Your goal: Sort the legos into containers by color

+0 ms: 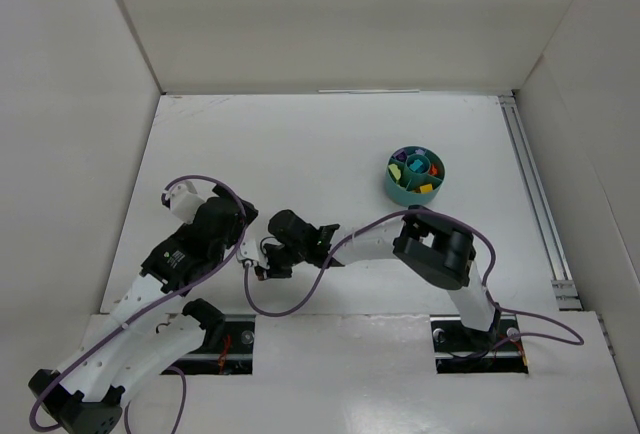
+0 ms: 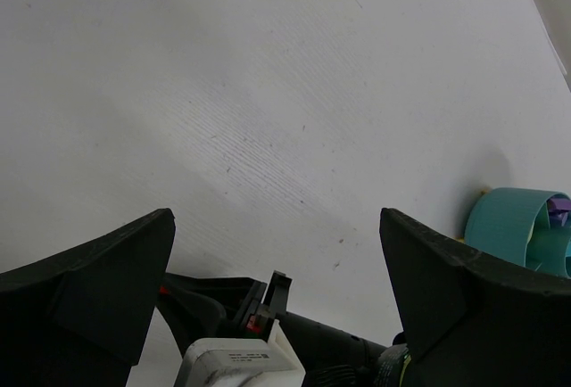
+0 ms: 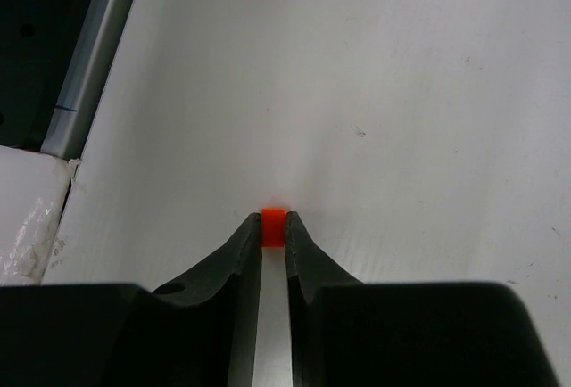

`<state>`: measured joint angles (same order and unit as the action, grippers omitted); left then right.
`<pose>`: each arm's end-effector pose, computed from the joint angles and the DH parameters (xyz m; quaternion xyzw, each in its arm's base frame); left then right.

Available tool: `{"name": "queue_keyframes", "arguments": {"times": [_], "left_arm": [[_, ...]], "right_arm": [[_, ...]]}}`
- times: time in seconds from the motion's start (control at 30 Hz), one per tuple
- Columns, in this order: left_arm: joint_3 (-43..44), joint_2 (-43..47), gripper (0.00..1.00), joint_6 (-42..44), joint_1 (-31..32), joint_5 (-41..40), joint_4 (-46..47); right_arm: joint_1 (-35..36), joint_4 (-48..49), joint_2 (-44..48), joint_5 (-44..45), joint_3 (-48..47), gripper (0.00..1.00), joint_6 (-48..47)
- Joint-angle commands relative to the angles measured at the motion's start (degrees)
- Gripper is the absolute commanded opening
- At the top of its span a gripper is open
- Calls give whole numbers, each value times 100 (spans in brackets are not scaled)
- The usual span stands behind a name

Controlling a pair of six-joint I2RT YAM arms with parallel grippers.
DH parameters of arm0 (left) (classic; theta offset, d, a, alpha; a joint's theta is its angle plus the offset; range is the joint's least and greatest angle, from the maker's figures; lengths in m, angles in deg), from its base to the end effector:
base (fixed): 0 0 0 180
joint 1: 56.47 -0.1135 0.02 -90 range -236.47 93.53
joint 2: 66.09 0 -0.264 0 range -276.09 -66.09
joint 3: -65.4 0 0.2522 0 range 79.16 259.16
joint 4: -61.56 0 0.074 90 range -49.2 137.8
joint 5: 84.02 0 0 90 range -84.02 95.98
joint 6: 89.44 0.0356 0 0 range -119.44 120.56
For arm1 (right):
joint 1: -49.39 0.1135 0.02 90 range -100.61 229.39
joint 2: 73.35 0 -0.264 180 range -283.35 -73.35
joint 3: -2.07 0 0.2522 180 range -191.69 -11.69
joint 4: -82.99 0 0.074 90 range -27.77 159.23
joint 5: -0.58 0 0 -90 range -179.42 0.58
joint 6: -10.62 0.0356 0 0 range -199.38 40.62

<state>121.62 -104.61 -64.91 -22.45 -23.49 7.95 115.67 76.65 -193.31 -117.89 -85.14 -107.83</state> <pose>0.1248 -0.0631 0.2930 -0.3448 0.7978 -0.1892 0.4570 0.1637 0.4149 0.1394 -0.7155 0.5150 0.3451 0.3221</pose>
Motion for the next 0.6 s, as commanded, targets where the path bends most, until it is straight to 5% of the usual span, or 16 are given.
{"name": "queue_keyframes", "arguments": {"times": [0.0, 0.33, 0.57], "left_arm": [[-53, 20, 97, -45, -9, -173, 13], [8, 20, 97, 122, -9, -173, 66], [8, -41, 99, 184, -9, -121, 284]], "right_arm": [[-36, -188, 95, 175, -11, 11, -29], [-387, -136, 1378, 447, 664, 9, -135], [-1895, -136, 2985, 606, 1919, 9, -135]]}}
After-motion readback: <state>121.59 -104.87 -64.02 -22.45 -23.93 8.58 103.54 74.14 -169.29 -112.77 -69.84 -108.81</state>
